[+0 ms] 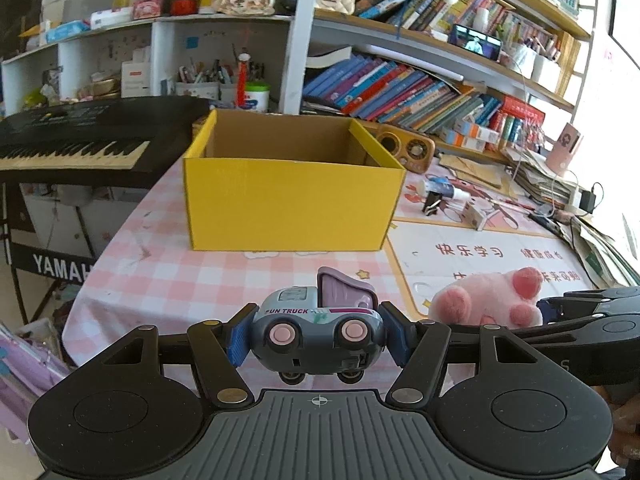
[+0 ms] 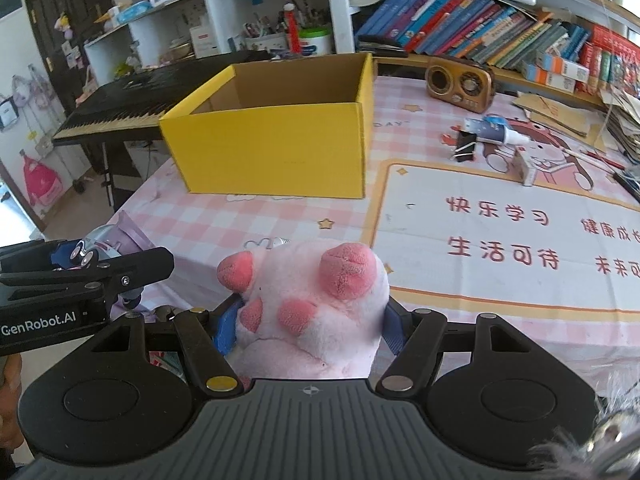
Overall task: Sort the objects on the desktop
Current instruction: 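Carry the truck with the left tool while the right tool carries the pig toward the yellow box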
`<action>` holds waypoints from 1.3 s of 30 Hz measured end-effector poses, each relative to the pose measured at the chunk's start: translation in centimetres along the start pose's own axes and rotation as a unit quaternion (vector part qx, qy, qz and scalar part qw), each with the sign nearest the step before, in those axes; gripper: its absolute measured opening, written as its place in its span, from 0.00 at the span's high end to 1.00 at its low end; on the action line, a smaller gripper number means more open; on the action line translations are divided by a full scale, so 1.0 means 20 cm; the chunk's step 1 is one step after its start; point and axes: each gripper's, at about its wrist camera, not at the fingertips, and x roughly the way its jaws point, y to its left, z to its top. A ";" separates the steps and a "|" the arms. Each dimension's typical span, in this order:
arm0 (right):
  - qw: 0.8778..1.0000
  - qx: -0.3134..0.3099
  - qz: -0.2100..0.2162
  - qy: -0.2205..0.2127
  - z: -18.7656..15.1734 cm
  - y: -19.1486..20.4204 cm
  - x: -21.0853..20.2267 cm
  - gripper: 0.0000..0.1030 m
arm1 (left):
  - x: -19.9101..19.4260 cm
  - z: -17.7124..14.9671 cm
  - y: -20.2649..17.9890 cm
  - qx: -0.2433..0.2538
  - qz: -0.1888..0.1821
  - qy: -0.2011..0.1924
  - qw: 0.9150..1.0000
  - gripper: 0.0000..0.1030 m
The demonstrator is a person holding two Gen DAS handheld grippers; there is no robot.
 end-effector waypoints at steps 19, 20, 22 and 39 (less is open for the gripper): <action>0.999 -0.027 0.024 0.003 0.16 0.06 0.07 0.36 | 0.00 0.10 0.11 -0.030 0.011 -0.022 0.999 0.38; 0.999 -0.028 0.024 -0.001 0.19 0.05 0.08 0.36 | 0.01 0.12 0.11 -0.029 0.012 -0.026 0.999 0.38; 0.999 -0.029 0.025 -0.015 0.24 0.04 0.08 0.36 | 0.02 0.17 0.12 -0.027 0.013 -0.037 0.999 0.38; 0.990 -0.056 0.039 -0.125 0.91 -0.12 0.23 0.36 | 0.31 0.66 0.12 -0.012 0.040 -0.108 0.993 0.38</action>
